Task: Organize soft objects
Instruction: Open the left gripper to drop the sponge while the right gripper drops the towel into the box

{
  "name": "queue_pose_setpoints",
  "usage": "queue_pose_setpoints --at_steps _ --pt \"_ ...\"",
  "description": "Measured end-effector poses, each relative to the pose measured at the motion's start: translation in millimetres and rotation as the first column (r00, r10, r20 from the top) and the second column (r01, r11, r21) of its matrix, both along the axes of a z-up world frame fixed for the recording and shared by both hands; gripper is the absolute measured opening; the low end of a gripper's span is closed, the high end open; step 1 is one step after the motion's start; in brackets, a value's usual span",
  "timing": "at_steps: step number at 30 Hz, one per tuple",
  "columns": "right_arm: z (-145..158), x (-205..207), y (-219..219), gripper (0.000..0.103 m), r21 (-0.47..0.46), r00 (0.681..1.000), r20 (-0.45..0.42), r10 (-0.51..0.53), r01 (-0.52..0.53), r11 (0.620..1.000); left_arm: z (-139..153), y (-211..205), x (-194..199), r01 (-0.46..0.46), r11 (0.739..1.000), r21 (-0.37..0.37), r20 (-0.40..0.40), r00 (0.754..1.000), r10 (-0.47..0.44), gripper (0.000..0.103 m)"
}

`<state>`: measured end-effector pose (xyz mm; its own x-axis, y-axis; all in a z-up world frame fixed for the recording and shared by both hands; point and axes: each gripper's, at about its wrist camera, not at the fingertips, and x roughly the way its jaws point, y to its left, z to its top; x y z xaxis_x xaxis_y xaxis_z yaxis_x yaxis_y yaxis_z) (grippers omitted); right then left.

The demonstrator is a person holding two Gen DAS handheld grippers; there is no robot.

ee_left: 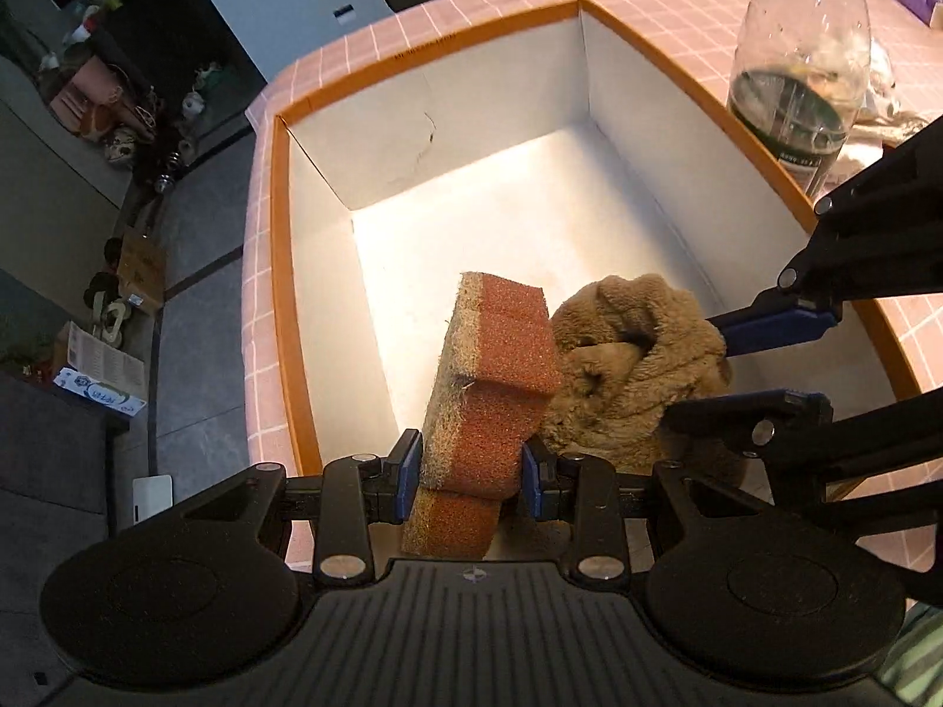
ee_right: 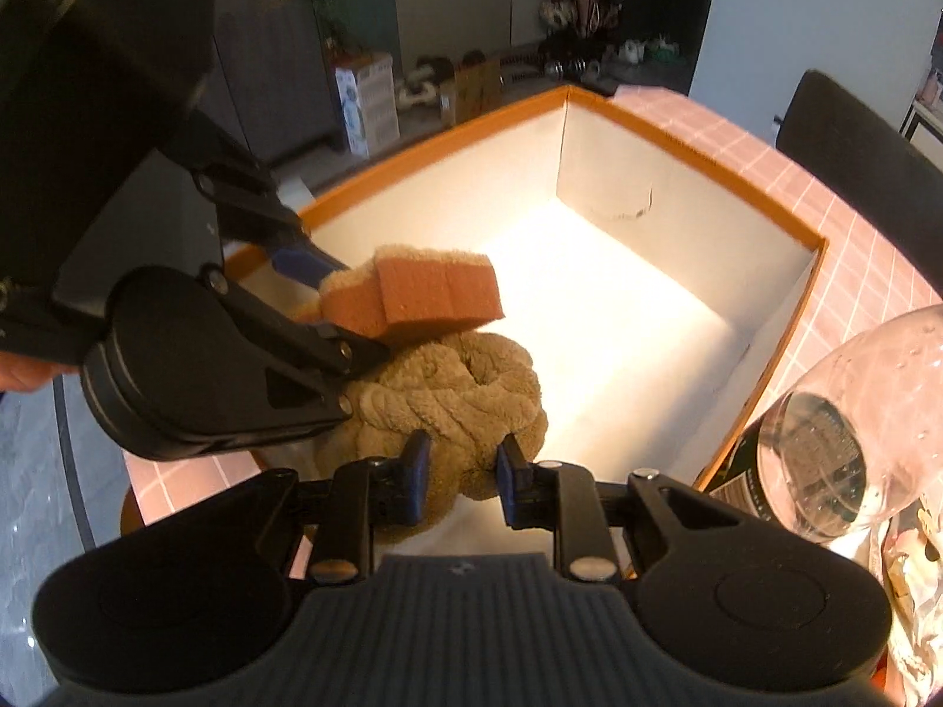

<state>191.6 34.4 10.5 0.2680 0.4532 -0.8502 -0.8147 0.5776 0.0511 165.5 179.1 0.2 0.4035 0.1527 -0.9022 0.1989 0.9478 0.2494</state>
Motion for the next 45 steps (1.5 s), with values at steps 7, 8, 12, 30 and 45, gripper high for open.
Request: queue_pose_setpoints --at_steps 7,8,12,30,45 --pt "-6.8 4.7 8.3 0.027 -0.045 1.0 -0.026 -0.012 0.011 0.999 -1.7 4.1 5.2 0.01 1.0 -0.028 -0.023 1.0 -0.011 0.051" --pt "-8.1 5.1 10.4 0.027 -0.048 0.999 -0.03 -0.013 0.012 0.999 -2.1 4.1 5.1 0.015 1.0 -0.027 -0.021 1.0 -0.015 0.052" --pt "-6.4 4.0 9.3 0.029 -0.049 0.999 -0.028 -0.015 0.014 0.999 -1.5 -0.5 4.9 0.028 0.999 -0.04 -0.028 0.999 -0.029 0.066" --pt "31.5 -24.7 -15.6 0.062 0.025 0.996 0.087 -0.016 0.014 1.0 39.1 -0.5 -23.5 0.062 0.99 -0.129 0.117 0.992 -0.047 0.082" --pt "59.4 -69.4 -102.1 0.074 0.235 0.935 0.296 -0.196 0.128 0.963 73.6 -49.1 -87.9 0.174 0.964 -0.202 0.494 0.868 -0.053 0.08"
